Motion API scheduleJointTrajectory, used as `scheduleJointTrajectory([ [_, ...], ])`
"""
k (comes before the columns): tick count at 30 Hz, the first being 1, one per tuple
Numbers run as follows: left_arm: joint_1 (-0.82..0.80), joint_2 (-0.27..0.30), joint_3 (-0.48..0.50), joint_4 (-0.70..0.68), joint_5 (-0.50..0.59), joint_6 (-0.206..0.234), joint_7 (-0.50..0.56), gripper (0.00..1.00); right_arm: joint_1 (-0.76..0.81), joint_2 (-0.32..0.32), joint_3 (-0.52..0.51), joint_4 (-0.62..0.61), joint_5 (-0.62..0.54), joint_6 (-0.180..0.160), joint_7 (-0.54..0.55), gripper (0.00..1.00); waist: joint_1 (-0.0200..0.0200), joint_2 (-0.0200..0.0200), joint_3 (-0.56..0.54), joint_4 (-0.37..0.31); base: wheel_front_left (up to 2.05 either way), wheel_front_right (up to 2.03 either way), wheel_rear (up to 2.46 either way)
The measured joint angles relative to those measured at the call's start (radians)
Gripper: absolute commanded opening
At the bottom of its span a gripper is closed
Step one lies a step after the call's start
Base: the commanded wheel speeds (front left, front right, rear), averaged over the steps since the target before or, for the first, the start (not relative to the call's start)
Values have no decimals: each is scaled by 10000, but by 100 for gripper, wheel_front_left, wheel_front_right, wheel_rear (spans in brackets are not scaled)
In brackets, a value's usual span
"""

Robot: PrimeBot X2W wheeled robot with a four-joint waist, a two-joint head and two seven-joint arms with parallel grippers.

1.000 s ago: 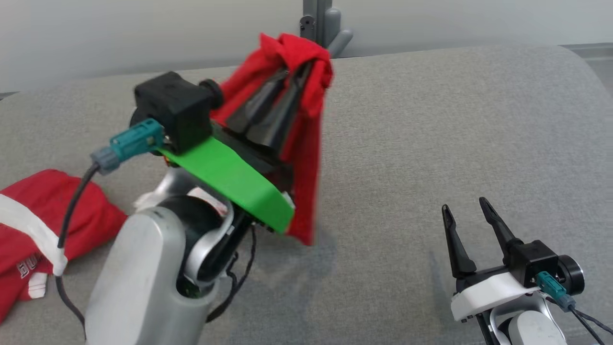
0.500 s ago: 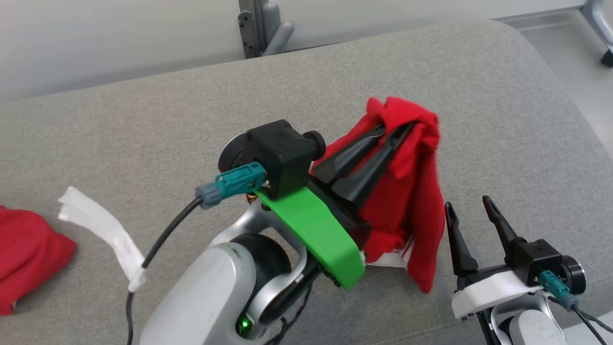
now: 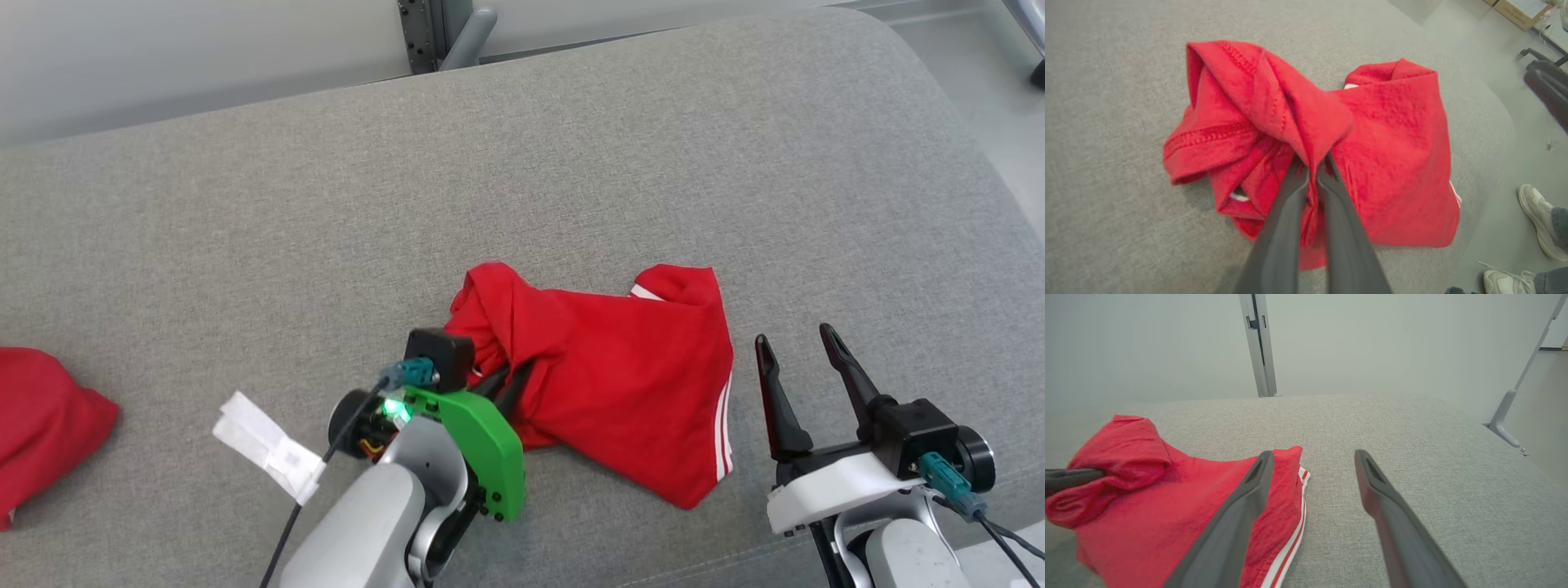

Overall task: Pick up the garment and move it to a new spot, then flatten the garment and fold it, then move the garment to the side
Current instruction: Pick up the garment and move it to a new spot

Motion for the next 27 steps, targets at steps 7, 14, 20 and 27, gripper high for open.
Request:
scheduleJointTrajectory([
  [7,-323,-222,-197,2013,77,-104,-1494,82,-5,2,-21,29,8,0,0,100,0,0,-100,42,0,0,0],
  [14,-243,23,-67,1835,692,709,-3135,100,239,6,-215,-86,-127,0,0,100,0,0,-493,155,0,0,0],
  [20,1230,1106,337,663,1189,1783,-4176,100,525,-2,-665,-426,-318,0,0,100,0,0,-956,364,0,0,0],
  [27,3315,1889,1452,-514,1149,2493,-4591,100,993,-104,-1049,-633,-462,0,0,100,0,0,-1361,861,0,0,0],
])
